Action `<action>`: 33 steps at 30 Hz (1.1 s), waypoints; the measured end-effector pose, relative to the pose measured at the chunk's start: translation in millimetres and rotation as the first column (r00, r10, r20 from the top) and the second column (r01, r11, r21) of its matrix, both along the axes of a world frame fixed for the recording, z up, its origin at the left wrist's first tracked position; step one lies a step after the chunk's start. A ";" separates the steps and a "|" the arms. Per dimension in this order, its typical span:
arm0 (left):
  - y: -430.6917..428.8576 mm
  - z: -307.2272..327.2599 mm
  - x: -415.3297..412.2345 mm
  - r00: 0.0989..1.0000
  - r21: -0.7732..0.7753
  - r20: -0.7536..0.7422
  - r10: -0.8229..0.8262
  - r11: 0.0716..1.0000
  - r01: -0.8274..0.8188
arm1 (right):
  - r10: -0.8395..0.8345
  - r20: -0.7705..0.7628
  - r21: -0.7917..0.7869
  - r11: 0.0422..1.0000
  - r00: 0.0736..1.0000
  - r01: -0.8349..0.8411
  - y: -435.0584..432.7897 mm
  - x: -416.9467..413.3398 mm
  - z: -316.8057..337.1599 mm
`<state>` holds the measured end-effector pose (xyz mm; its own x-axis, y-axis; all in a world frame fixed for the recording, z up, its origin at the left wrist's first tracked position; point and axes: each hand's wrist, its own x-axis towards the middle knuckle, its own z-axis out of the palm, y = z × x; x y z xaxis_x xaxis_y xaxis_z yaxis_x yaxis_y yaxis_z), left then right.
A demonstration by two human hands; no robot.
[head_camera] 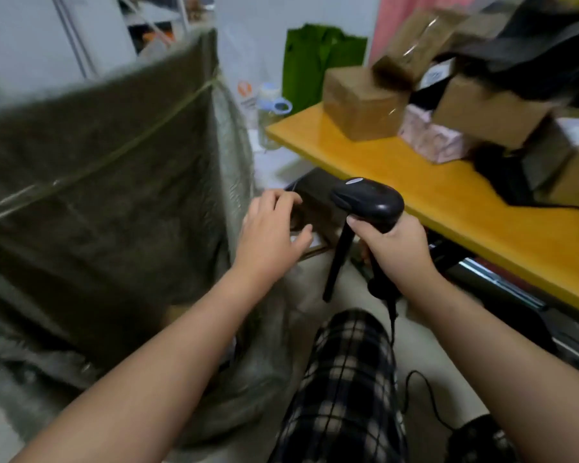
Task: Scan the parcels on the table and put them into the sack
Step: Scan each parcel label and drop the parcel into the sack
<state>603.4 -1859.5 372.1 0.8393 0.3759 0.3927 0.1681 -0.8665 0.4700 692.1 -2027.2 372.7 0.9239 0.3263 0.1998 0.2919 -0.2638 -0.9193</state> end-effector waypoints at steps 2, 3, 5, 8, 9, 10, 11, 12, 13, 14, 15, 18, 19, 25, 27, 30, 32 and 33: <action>-10.2 17.4 20.5 0.998 0.011 0.012 -0.055 0.998 0.055 | -0.030 0.009 0.058 0.998 0.999 0.030 -13.1 8.8 22.3; -13.8 25.0 30.2 0.997 0.014 0.021 -0.077 0.997 0.077 | -0.052 0.009 0.069 0.996 0.999 0.051 -19.8 13.4 32.3; -17.7 38.7 49.8 0.993 0.017 0.036 -0.111 0.994 0.110 | -0.090 0.023 0.092 0.992 0.996 0.088 -32.1 24.5 50.9; -18.6 57.6 84.2 0.986 0.041 0.065 -0.152 0.988 0.150 | -0.139 0.055 0.101 0.986 0.989 0.133 -48.7 42.3 73.4; -18.7 64.8 99.0 0.985 0.055 0.076 -0.157 0.987 0.154 | -0.157 0.062 0.100 0.984 0.986 0.151 -53.2 48.4 80.4; -19.2 72.5 115.6 0.984 0.074 0.089 -0.157 0.986 0.151 | -0.175 0.069 0.101 0.981 0.982 0.167 -57.5 55.1 87.3; -20.1 80.7 133.6 0.983 0.091 0.100 -0.152 0.986 0.143 | -0.192 0.078 0.108 0.977 0.978 0.183 -60.9 62.2 93.7; -21.8 89.4 152.0 0.984 0.101 0.109 -0.143 0.986 0.132 | -0.209 0.088 0.119 0.973 0.974 0.198 -64.1 69.6 100.0; -24.3 97.9 170.6 0.985 0.105 0.114 -0.133 0.987 0.121 | -0.224 0.095 0.131 0.969 0.970 0.211 -67.0 77.2 106.3; -27.5 105.8 188.5 0.986 0.107 0.116 -0.123 0.988 0.111 | -0.236 0.099 0.143 0.965 0.967 0.221 -69.5 85.0 112.2; -31.0 113.1 205.7 0.987 0.111 0.118 -0.110 0.989 0.097 | -0.243 0.099 0.148 0.963 0.965 0.227 -71.7 93.1 117.6; -40.3 129.9 248.1 0.994 0.134 0.103 -0.039 0.991 0.025 | -0.243 0.086 0.111 0.966 0.966 0.233 -77.0 113.9 130.4; -42.5 134.1 259.4 0.996 0.132 0.088 -0.014 0.991 0.003 | -0.240 0.080 0.109 0.967 0.967 0.231 -78.7 118.9 133.3; -44.6 141.7 286.7 0.994 0.045 0.104 -0.023 0.999 0.018 | -0.231 0.054 0.134 0.966 0.971 0.223 -94.0 126.9 137.9; -42.6 145.2 281.3 0.982 0.030 0.183 -0.044 0.999 0.039 | -0.230 0.046 0.139 0.965 0.972 0.221 -97.1 124.6 136.0; -38.5 155.4 261.8 0.937 -0.061 0.347 -0.033 0.996 0.058 | -0.208 0.040 0.153 0.968 0.977 0.200 -100.5 117.6 135.1; -34.3 160.7 240.2 0.883 -0.144 0.470 -0.004 0.986 0.081 | -0.206 0.053 0.163 0.967 0.977 0.195 -103.3 111.7 135.1; -31.6 161.4 227.3 0.856 -0.190 0.518 0.014 0.977 0.098 | -0.207 0.056 0.174 0.965 0.977 0.195 -104.6 108.2 135.4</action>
<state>830.6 -1891.0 533.5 0.5555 0.4630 0.6907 -0.1803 -0.7438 0.6436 800.2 -2131.9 508.2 0.9480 0.0920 0.3046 0.3164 -0.1692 -0.9334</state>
